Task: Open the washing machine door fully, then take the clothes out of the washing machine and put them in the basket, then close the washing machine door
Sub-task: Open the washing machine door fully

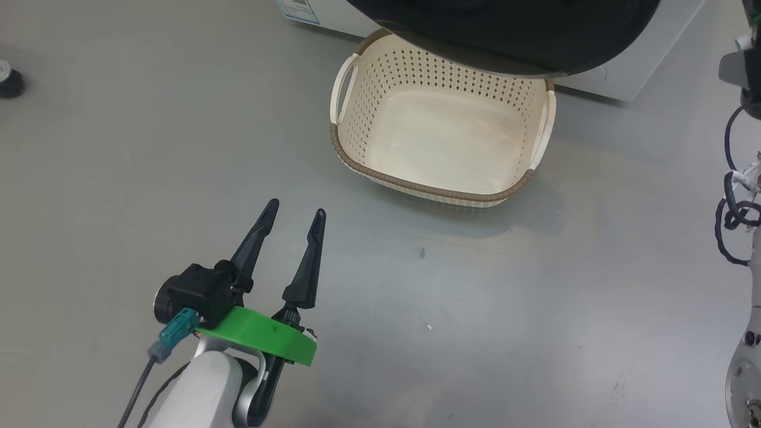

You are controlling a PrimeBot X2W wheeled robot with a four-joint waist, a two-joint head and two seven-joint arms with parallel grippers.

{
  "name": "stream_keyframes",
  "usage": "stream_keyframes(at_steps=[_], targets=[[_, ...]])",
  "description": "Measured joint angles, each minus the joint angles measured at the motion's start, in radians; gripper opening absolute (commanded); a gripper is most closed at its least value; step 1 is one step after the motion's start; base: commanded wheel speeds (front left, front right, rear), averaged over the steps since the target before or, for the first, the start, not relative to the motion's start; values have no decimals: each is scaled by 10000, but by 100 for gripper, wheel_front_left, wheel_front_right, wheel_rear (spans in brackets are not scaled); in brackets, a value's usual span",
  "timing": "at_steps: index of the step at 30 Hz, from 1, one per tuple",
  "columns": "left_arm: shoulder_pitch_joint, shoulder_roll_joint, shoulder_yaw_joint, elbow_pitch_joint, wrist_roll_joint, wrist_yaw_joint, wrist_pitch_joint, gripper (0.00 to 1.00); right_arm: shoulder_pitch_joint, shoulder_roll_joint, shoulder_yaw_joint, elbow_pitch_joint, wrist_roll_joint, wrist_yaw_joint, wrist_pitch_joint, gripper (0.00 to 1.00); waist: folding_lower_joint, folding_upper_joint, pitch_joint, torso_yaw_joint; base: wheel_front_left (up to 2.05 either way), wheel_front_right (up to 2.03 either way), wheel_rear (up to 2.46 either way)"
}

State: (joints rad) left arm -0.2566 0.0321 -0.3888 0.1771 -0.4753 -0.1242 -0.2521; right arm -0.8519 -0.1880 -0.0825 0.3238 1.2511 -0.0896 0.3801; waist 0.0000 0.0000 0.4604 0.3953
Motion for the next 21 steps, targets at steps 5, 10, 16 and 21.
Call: stream_keyframes(at_steps=[5, 10, 16, 21], targets=[[-25, -10, -75, 75, -167, 0, 0, 100, -615, 54, -205, 244, 591, -221, 581, 0, 0, 0, 112, 174, 0, 0, 0], [-72, -17, -65, 96, -276, 0, 0, 100, -947, 100, -376, 562, 1028, -282, 1097, 0, 0, 0, 196, 326, 0, 0, 0], [-111, -23, -54, 159, -278, 0, 0, 100, -1052, 282, -416, 963, 1432, -364, 1684, 0, 0, 0, 193, 399, 0, 0, 0], [-114, -27, -56, 222, -276, 0, 0, 100, -1085, 247, -477, 1273, 1657, -366, 2073, 0, 0, 0, 146, 423, 0, 0, 0]])
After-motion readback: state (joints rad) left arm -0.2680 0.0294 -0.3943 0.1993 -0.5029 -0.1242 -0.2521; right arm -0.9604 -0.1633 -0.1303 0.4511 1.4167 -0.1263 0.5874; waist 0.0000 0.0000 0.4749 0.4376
